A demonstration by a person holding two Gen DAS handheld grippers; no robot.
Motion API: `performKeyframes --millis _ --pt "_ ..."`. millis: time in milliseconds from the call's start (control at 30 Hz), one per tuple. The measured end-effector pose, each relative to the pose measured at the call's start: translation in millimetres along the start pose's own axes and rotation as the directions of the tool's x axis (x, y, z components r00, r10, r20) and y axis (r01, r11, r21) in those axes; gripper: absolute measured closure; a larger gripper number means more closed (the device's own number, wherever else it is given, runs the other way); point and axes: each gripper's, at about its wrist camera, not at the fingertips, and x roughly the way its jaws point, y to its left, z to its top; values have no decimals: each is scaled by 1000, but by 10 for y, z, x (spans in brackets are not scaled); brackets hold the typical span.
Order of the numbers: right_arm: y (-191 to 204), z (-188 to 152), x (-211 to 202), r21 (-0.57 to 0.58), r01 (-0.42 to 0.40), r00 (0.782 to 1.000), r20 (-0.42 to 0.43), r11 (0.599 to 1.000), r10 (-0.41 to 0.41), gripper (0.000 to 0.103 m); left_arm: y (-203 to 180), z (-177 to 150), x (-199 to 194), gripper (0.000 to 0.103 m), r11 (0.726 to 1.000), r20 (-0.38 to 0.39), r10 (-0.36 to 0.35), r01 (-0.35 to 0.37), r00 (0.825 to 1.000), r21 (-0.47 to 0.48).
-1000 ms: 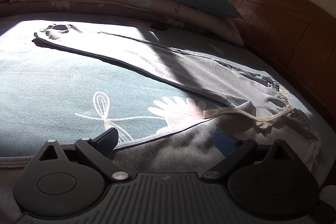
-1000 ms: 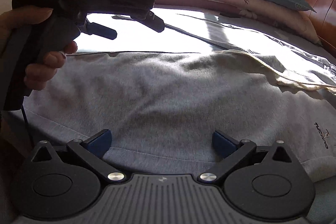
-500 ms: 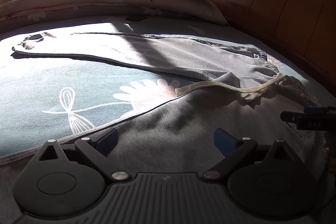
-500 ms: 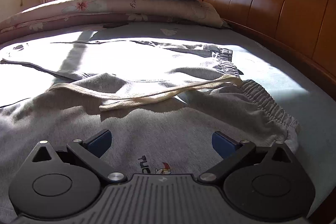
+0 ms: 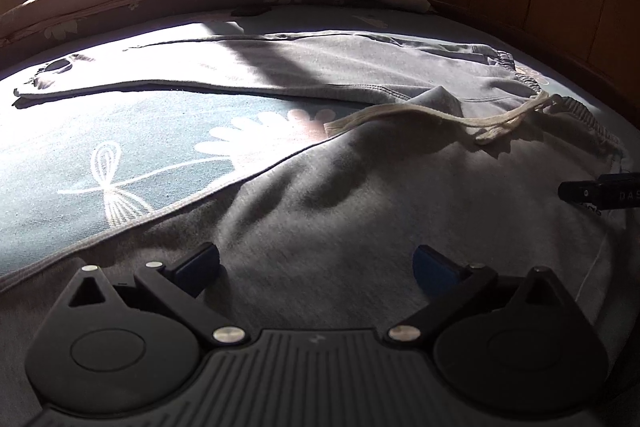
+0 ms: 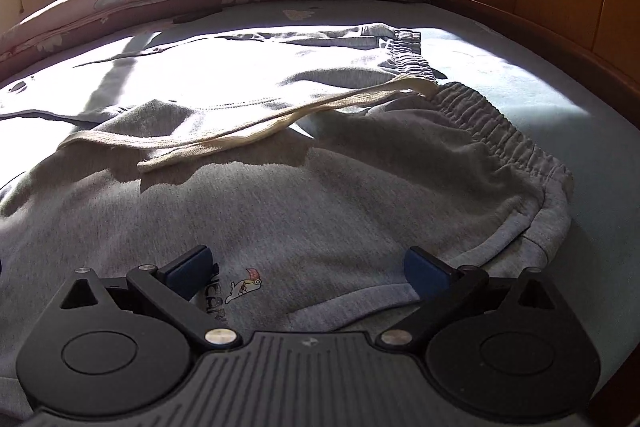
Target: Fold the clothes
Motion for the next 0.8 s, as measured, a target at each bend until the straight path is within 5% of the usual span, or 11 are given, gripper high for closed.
performKeyframes --millis 167,267,467,667,767,800 --pt "-28 44 2 -20 -24 999 -29 1000 23 0 45 4 -17 1 1000 9 -19 19 1000 -18" --pt "-126 177 -93 -2 -110 992 -56 994 110 0 78 37 -52 1 998 10 -42 43 999 -41" --pt "-425 901 -290 52 -190 979 84 980 186 0 91 94 -51 1 992 29 -96 98 995 -82" --pt "-812 1372 396 268 -250 966 5 930 258 0 26 73 43 1 998 17 -48 49 999 -33" --pt "-932 1301 805 379 -162 971 -100 911 215 0 17 67 55 1 999 19 -46 46 999 -16" --pt "-999 1236 918 420 -147 978 -77 896 196 0 11 60 59 1 999 19 -44 44 999 -5"
